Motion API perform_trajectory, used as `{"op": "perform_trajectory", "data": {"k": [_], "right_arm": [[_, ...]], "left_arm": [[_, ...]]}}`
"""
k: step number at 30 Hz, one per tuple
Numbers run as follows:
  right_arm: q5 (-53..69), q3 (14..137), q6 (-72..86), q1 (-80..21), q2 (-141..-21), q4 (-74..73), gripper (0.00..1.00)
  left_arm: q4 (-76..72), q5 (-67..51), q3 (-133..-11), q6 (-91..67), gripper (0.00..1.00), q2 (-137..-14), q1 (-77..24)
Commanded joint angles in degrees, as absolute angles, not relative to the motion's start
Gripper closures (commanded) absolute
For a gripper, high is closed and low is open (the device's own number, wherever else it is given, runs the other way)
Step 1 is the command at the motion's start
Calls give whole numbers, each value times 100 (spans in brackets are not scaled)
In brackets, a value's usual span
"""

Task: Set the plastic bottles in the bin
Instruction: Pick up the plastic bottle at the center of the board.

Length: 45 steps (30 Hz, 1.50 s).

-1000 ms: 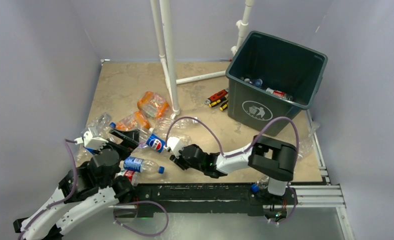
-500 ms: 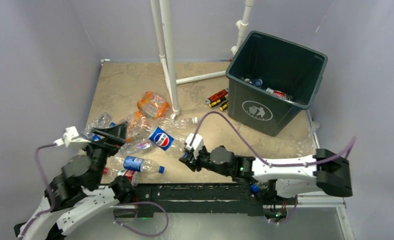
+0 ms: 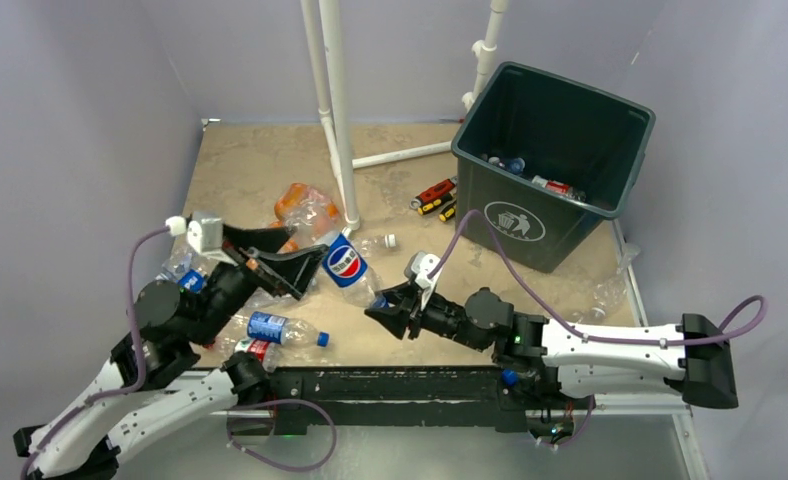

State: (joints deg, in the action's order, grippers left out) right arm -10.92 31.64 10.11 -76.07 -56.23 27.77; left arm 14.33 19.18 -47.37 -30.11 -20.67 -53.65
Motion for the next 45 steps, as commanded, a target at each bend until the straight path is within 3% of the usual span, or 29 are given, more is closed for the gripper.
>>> {"op": "perform_trajectory", "data": {"k": [1, 6, 10, 17, 21, 31, 45], "right_arm": [[-1116, 3999, 1110, -7614, -5387, 1542, 87], [-1412, 4683, 1340, -7612, -5052, -442, 90], [-1766, 5268, 1456, -7616, -4909, -1696, 100], [-1892, 6384, 1556, -7618, -5286, -3423, 100], [-1918, 6879, 1667, -7612, -5654, -4294, 100], [-2119, 7545, 1819, -7614, -5832, -5309, 100], [-2897, 8510, 1035, -7610, -7213, -5677, 100]], "left_arm": [[1417, 479, -6083, -1424, 1, -2754, -5370], [1045, 1441, -6716, -605, 1, -2728, -5370], [429, 1360, -6569, 277, 1, -2687, -5372], [2444, 270, -7758, 1219, 1, -4068, -5362], [2469, 544, -7699, 1692, 1, -4296, -5356], [4034, 289, -7975, 3305, 1, -4911, -5361], [4276, 1150, -7643, 4832, 1, -5406, -5569]]}}
